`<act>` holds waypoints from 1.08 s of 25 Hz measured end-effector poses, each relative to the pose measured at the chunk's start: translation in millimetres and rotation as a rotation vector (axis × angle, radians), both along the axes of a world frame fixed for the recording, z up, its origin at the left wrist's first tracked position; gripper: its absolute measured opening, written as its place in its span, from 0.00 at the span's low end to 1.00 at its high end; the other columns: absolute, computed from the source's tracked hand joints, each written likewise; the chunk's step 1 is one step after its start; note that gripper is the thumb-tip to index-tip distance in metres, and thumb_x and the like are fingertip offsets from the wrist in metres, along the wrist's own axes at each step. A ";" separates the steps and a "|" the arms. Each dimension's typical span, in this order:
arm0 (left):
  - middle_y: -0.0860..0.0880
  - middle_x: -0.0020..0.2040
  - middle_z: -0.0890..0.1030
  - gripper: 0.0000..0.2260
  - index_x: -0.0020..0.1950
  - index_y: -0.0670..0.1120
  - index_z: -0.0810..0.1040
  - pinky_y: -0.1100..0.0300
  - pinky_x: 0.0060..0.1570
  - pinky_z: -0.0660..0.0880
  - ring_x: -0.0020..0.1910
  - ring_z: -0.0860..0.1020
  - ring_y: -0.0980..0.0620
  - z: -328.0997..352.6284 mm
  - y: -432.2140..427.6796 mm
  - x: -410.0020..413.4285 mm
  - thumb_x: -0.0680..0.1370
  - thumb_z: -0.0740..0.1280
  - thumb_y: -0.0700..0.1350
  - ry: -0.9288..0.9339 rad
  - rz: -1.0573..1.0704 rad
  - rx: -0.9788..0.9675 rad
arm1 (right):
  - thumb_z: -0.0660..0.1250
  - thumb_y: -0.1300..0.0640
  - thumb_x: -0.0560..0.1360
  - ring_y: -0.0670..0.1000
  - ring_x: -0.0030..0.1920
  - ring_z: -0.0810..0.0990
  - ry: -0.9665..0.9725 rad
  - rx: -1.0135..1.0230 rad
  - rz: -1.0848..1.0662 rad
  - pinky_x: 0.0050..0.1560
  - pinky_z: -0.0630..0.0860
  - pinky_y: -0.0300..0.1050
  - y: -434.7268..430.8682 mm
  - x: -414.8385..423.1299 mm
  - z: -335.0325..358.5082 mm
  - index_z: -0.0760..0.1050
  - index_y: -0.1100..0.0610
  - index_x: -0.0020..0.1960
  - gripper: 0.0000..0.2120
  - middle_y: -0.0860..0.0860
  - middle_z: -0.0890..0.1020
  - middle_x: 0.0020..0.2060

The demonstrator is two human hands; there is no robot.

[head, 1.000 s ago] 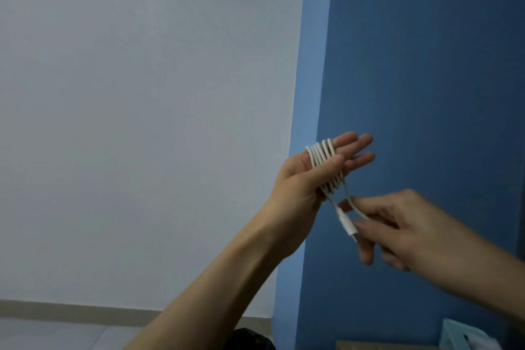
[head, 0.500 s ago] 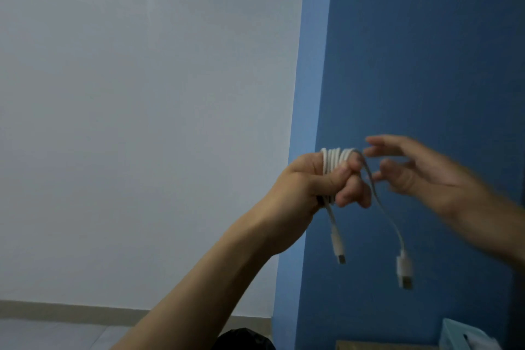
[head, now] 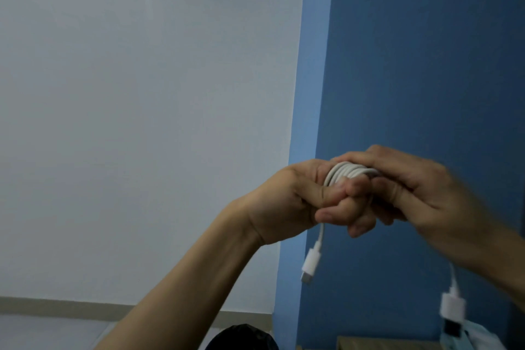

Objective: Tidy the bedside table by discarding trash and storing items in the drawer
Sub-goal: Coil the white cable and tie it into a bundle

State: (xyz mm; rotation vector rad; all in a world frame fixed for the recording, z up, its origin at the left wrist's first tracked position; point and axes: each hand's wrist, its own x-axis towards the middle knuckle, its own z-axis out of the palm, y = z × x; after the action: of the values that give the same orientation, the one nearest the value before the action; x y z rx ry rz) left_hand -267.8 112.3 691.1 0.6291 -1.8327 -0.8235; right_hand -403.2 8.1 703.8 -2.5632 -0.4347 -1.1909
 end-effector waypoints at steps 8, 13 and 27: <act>0.48 0.28 0.81 0.24 0.36 0.41 0.76 0.64 0.46 0.75 0.40 0.81 0.50 11.8 -0.3 -1.2 0.81 0.45 0.46 0.078 0.040 0.147 | 0.56 0.60 0.73 0.44 0.34 0.75 -0.298 -0.183 -0.243 0.39 0.68 0.21 12.4 1.8 -8.8 0.77 0.54 0.50 0.12 0.42 0.77 0.37; 0.43 0.22 0.78 0.33 0.27 0.39 0.76 0.66 0.34 0.78 0.29 0.81 0.48 10.9 1.7 -11.0 0.82 0.44 0.54 0.372 0.194 0.241 | 0.55 0.58 0.72 0.48 0.34 0.75 -0.274 -0.075 -0.203 0.36 0.69 0.23 15.7 10.2 -8.3 0.77 0.55 0.45 0.11 0.49 0.77 0.37; 0.56 0.31 0.72 0.08 0.49 0.39 0.73 0.74 0.28 0.65 0.28 0.69 0.63 0.0 -0.7 -14.4 0.81 0.59 0.43 -0.020 0.803 -0.295 | 0.53 0.33 0.68 0.45 0.25 0.71 0.025 0.222 -0.250 0.24 0.67 0.36 6.7 3.0 0.1 0.71 0.48 0.39 0.20 0.50 0.76 0.29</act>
State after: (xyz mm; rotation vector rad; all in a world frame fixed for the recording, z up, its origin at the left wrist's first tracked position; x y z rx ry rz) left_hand -282.2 111.6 691.1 1.0680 -1.4768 -0.0124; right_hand -400.2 14.8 703.9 -2.4866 0.0267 -1.2088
